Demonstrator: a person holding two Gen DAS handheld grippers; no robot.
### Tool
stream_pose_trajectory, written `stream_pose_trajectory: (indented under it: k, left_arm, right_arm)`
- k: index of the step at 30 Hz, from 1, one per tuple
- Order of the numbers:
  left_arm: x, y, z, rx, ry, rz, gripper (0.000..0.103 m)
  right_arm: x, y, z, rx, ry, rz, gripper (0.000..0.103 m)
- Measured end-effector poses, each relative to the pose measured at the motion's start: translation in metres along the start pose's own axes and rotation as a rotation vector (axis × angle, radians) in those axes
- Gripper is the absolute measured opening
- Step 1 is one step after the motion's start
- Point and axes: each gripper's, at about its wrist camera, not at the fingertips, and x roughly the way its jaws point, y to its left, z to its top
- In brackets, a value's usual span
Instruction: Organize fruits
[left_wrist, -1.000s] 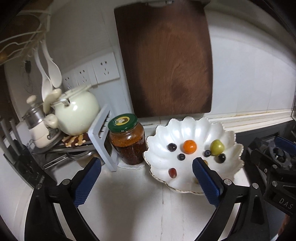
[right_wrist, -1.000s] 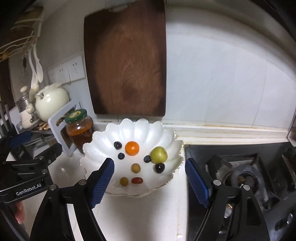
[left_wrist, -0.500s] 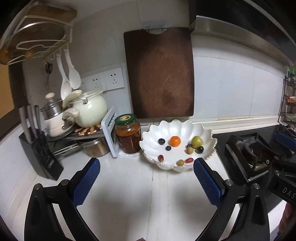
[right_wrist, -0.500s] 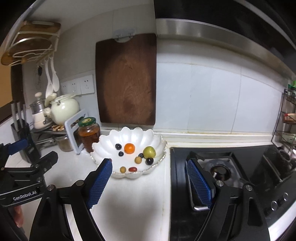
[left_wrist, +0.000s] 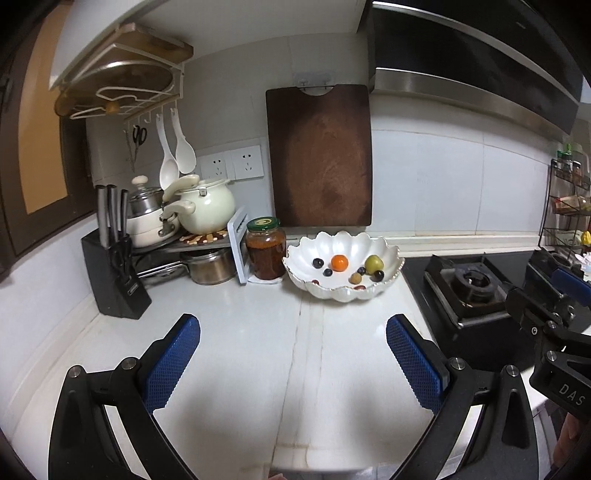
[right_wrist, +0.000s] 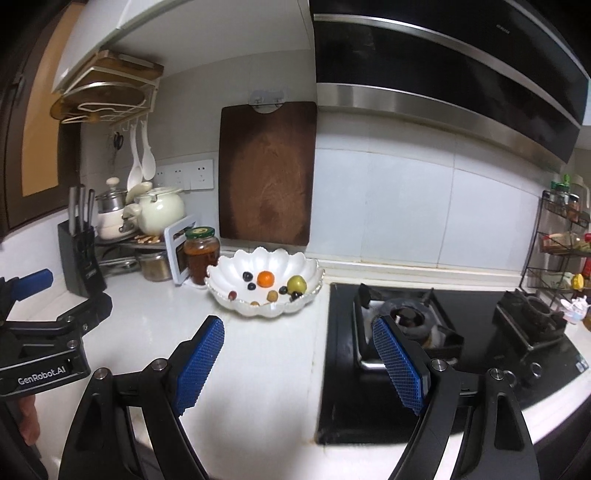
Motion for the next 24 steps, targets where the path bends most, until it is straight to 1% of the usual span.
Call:
stream_pose_trajectory:
  k: [6, 13, 19, 24]
  left_arm:
    - [-0.036, -0.002, -0.014, -0.016, -0.02, -0.012, 0.103]
    - [-0.069, -0.008, -0.025, -0.021, -0.039, -0.02, 0.103]
    - [-0.085, -0.012, -0.031, -0.015, -0.045, -0.026, 0.103]
    - [-0.09, -0.013, -0.034, -0.014, -0.043, -0.031, 0.103]
  right_arm:
    - [-0.038, -0.002, -0.019, -0.009, 0.002, 0.003, 0.084]
    - [-0.068, -0.006, -0.035, 0.002, -0.005, 0.025, 0.084]
    - [-0.085, -0.009, -0.041, 0.014, -0.013, 0.031, 0.084]
    - [-0.095, -0.009, -0.045, 0.025, -0.018, 0.025, 0.084]
